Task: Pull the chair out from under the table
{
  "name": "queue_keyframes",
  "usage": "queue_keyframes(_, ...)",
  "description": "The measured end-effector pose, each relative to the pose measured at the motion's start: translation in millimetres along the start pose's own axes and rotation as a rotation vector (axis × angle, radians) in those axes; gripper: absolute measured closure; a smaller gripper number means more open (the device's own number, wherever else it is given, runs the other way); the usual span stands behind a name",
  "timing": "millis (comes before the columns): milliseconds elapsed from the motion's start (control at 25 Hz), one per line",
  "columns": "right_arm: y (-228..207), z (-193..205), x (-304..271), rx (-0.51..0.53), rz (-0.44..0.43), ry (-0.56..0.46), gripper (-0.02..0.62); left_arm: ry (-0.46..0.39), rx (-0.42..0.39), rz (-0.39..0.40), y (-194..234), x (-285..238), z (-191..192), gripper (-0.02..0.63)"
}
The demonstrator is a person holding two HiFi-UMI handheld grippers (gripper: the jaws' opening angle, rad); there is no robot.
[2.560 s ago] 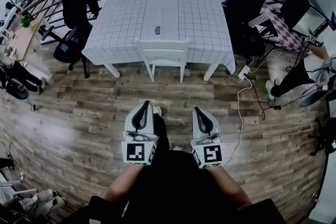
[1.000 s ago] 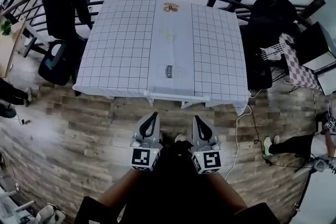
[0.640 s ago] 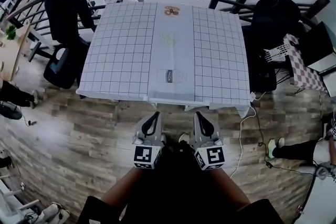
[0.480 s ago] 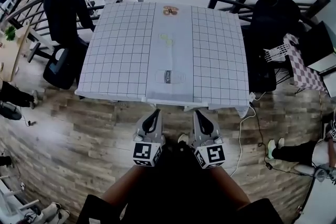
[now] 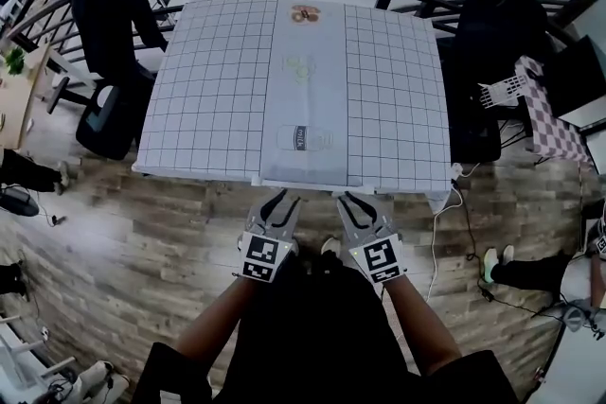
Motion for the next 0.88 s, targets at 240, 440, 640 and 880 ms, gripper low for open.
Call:
queue_keyframes(240, 0.7, 47.8, -40.7, 0.181, -0.165, 0.280, 0.462, 0.129, -0.158, 0.083, -1.1, -26.8, 28.7, 0.488)
queue_keyframes(440, -4.1, 74.6, -68.1, 0.267, -0.256, 0.407, 0.460, 0.330, -0.267, 0.168, 4.3, -57.8, 61.9, 0.432)
queue_keyframes(640, -3.5, 103.2, -90.8, 0.383, -0.364, 0.515, 0.463, 0.484, -0.405, 0.269, 10.0, -81.9, 87.1, 0.428)
queue_keyframes(880, -7.5, 127.2, -112.2, 0.468, -0.414, 0.632, 0.465, 0.575, -0.563, 0.359, 10.0, -107.9, 99.0, 0.416)
Point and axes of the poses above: the fingertips, and each gripper's own axes: x backward along the fingers, y to its left, z out of its underside, the point moved 5 cm from there along x, backward along the fingers, and after that the axes turned 1 degree about -z, right-handed, at the moved point
